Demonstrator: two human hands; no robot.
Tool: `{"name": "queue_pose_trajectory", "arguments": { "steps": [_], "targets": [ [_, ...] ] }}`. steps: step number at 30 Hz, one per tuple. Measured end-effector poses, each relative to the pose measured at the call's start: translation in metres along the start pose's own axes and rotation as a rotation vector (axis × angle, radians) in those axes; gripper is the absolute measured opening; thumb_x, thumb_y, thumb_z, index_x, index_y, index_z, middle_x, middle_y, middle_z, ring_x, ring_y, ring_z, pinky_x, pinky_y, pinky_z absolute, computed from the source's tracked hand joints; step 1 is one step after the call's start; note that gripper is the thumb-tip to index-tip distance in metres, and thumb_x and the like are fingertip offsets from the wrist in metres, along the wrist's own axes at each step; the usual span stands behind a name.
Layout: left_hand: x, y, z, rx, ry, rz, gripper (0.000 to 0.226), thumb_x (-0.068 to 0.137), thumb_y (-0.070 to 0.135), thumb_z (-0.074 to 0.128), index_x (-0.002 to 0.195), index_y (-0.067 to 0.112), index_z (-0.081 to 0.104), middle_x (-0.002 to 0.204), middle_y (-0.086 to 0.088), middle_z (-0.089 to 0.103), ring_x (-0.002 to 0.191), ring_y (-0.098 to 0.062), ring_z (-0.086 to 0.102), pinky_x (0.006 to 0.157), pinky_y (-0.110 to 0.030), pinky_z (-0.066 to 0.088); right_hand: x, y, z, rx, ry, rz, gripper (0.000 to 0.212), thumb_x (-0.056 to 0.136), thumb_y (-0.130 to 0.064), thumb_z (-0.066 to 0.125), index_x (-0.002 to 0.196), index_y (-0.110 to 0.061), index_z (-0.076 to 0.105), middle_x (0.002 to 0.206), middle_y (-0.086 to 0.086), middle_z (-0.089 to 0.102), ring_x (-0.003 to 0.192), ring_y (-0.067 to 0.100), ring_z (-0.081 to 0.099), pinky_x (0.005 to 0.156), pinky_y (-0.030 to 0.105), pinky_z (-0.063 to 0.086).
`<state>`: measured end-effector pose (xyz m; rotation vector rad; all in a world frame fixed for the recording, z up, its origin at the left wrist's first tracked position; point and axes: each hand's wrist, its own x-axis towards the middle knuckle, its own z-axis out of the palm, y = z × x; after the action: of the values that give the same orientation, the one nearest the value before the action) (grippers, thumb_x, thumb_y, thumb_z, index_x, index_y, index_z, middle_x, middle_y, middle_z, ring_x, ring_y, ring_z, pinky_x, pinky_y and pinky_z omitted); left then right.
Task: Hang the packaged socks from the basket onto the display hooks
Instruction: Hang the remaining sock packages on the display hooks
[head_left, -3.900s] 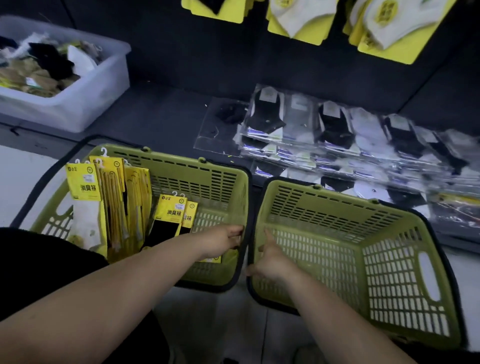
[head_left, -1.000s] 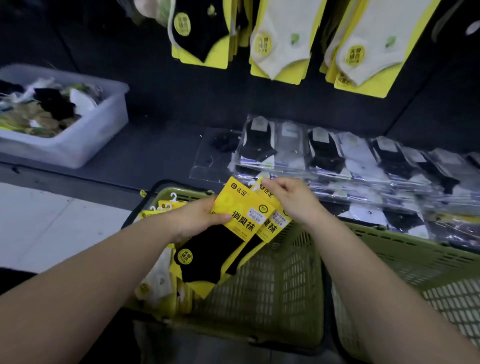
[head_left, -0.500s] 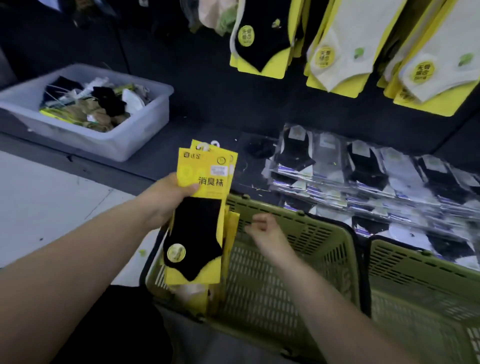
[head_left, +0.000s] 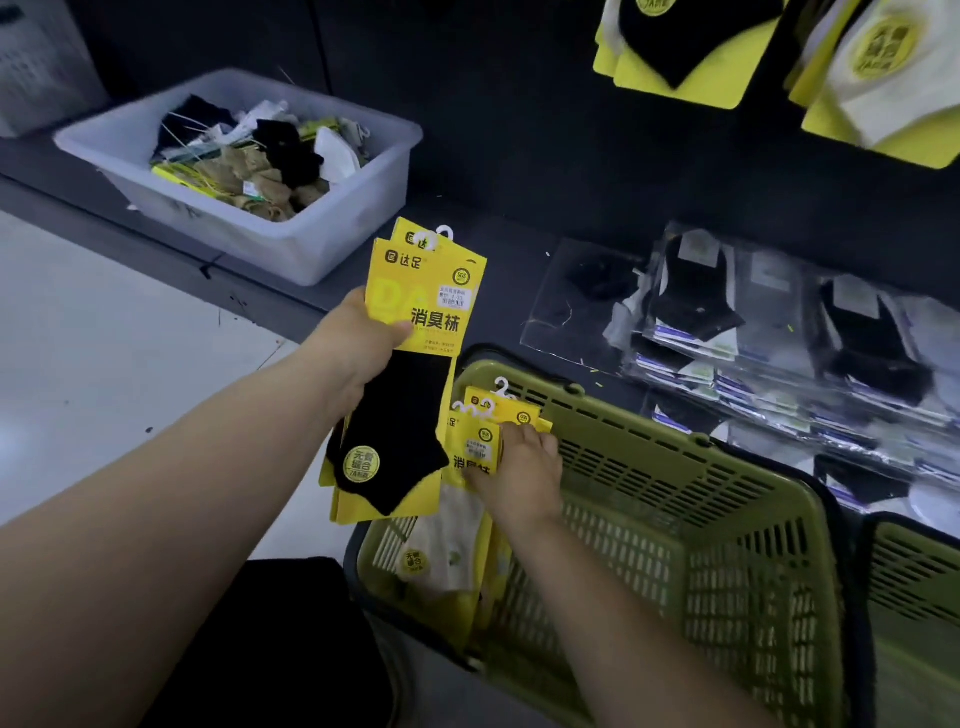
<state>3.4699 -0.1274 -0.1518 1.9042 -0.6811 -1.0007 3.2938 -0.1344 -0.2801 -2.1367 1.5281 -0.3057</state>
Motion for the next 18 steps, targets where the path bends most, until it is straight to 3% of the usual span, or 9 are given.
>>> {"name": "queue_pose_trajectory", "arguments": {
  "steps": [3, 5, 7, 9, 11, 13, 18],
  "targets": [
    [-0.001, 0.0, 0.0, 0.02, -0.007, 0.002, 0.04, 0.095, 0.011, 0.053, 0.135, 0.017, 0.046, 0.126, -0.007, 0.061, 0.118, -0.03, 0.055, 0.105, -0.05, 0.04, -0.01, 0.007, -0.005, 0.309, -0.074, 0.102, 0.047, 0.073, -0.028, 0.078, 0.109, -0.027, 0.048, 0.105, 0.002, 0.06, 0.096, 0.017, 0.049, 0.074, 0.022, 0.037],
    [-0.004, 0.002, 0.002, 0.046, -0.01, 0.022, 0.038, 0.096, 0.011, 0.052, 0.133, 0.018, 0.047, 0.125, -0.007, 0.062, 0.116, -0.03, 0.056, 0.104, -0.05, 0.041, -0.019, 0.014, -0.012, 0.552, -0.128, 0.187, 0.048, 0.072, -0.018, 0.08, 0.099, -0.032, 0.043, 0.089, -0.008, 0.062, 0.08, 0.013, 0.058, 0.06, 0.015, 0.041],
    [-0.009, 0.005, 0.004, 0.086, -0.005, 0.065, 0.035, 0.096, 0.011, 0.051, 0.13, 0.018, 0.049, 0.123, -0.006, 0.062, 0.113, -0.029, 0.057, 0.103, -0.05, 0.042, -0.029, 0.024, -0.025, 0.691, -0.193, 0.261, 0.042, 0.073, -0.011, 0.08, 0.097, -0.027, 0.05, 0.089, -0.009, 0.067, 0.075, 0.006, 0.063, 0.061, 0.013, 0.046],
    [-0.013, 0.008, 0.007, 0.108, -0.023, 0.105, 0.035, 0.096, 0.012, 0.051, 0.13, 0.019, 0.049, 0.123, -0.005, 0.062, 0.114, -0.028, 0.057, 0.103, -0.051, 0.042, -0.039, 0.037, -0.044, 0.955, -0.209, 0.338, 0.03, 0.07, -0.004, 0.079, 0.093, -0.015, 0.063, 0.094, 0.001, 0.073, 0.078, 0.009, 0.069, 0.067, 0.019, 0.052],
    [-0.018, 0.01, 0.014, 0.125, -0.072, 0.138, 0.034, 0.096, 0.015, 0.051, 0.13, 0.021, 0.048, 0.124, -0.003, 0.061, 0.115, -0.026, 0.056, 0.104, -0.05, 0.04, -0.05, 0.048, -0.071, 1.287, -0.18, 0.36, 0.038, 0.066, -0.006, 0.075, 0.102, -0.006, 0.065, 0.101, 0.011, 0.073, 0.087, 0.019, 0.071, 0.075, 0.029, 0.056],
    [-0.026, 0.012, 0.024, 0.094, -0.145, 0.171, 0.03, 0.098, 0.019, 0.049, 0.127, 0.024, 0.046, 0.124, 0.001, 0.061, 0.116, -0.023, 0.055, 0.105, -0.048, 0.04, -0.054, 0.055, -0.103, 1.499, -0.131, 0.286, 0.04, 0.069, -0.013, 0.067, 0.107, -0.003, 0.063, 0.101, 0.01, 0.073, 0.09, 0.021, 0.071, 0.073, 0.03, 0.058],
    [-0.047, 0.015, 0.056, -0.011, -0.328, 0.226, 0.032, 0.1, 0.025, 0.044, 0.132, 0.03, 0.042, 0.124, 0.003, 0.062, 0.115, -0.02, 0.058, 0.106, -0.048, 0.04, -0.041, 0.048, -0.179, 1.605, 0.025, 0.109, 0.041, 0.076, -0.023, 0.06, 0.115, -0.009, 0.061, 0.108, 0.008, 0.072, 0.096, 0.021, 0.07, 0.081, 0.036, 0.058]
  ]
}}
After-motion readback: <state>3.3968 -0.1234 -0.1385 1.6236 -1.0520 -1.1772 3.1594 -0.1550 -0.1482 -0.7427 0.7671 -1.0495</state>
